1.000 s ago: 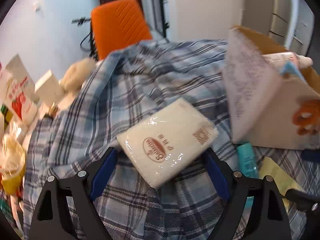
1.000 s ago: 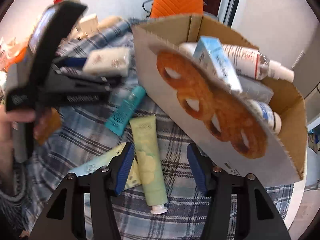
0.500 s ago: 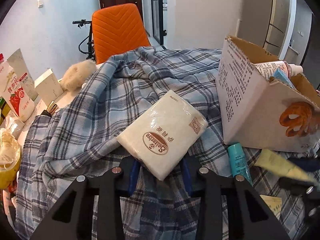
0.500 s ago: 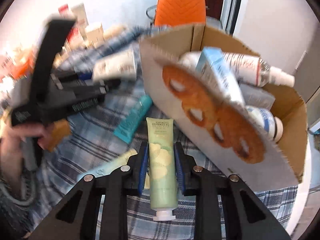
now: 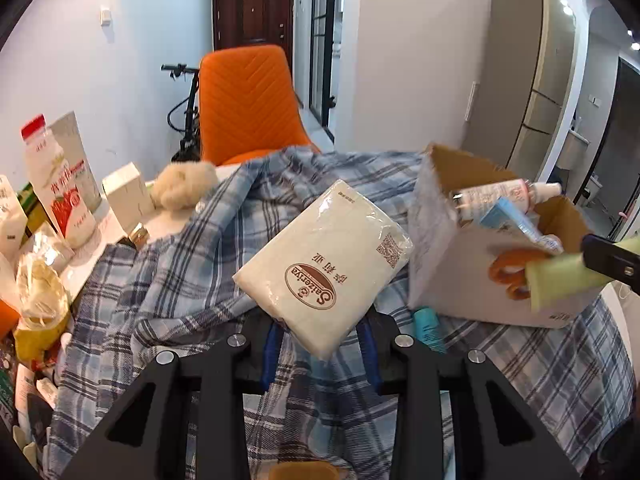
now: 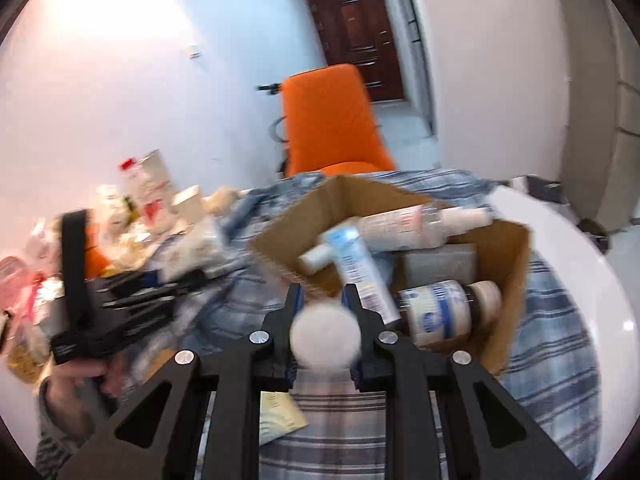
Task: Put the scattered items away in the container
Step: 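Carry the tissue pack and green tube over the box and release both inside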
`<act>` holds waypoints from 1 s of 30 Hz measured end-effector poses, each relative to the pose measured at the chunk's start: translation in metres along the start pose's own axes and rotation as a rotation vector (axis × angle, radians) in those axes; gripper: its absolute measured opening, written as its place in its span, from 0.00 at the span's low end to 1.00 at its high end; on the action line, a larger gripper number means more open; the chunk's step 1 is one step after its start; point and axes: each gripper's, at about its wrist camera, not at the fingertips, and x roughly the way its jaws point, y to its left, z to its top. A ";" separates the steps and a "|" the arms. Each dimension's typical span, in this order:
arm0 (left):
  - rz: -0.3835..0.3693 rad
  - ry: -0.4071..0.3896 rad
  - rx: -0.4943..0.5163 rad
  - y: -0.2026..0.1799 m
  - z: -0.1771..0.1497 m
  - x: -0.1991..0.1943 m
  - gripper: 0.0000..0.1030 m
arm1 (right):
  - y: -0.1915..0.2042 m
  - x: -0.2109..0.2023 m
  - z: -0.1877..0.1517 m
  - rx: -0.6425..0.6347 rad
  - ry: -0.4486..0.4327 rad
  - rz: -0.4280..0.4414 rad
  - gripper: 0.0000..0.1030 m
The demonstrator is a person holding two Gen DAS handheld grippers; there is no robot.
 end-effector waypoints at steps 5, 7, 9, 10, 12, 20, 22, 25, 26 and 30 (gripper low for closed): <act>-0.038 -0.021 0.018 -0.016 0.007 -0.016 0.35 | -0.009 -0.017 0.004 0.027 -0.057 0.013 0.18; -0.055 -0.025 0.024 -0.023 0.009 -0.020 0.35 | -0.009 -0.024 0.007 0.027 -0.111 -0.007 0.18; -0.073 -0.033 0.038 -0.032 0.015 -0.023 0.35 | -0.008 -0.032 0.009 0.042 -0.197 -0.030 0.17; -0.078 -0.034 0.046 -0.036 0.016 -0.024 0.35 | -0.009 -0.039 0.010 0.055 -0.245 -0.035 0.17; -0.089 -0.035 0.074 -0.045 0.022 -0.025 0.35 | -0.011 -0.050 0.009 0.081 -0.345 -0.059 0.18; -0.139 -0.047 0.145 -0.082 0.048 -0.029 0.35 | -0.016 -0.045 0.011 0.129 -0.402 -0.247 0.18; -0.152 -0.043 0.150 -0.091 0.052 -0.027 0.35 | -0.019 -0.037 0.012 0.139 -0.367 -0.273 0.18; -0.156 -0.020 0.144 -0.102 0.054 -0.017 0.35 | -0.023 -0.025 0.013 0.144 -0.312 -0.319 0.18; -0.155 -0.013 0.146 -0.106 0.054 -0.013 0.35 | -0.024 -0.021 0.013 0.148 -0.286 -0.323 0.18; -0.149 0.014 0.168 -0.121 0.056 0.001 0.35 | -0.032 -0.007 0.010 0.167 -0.179 -0.316 0.18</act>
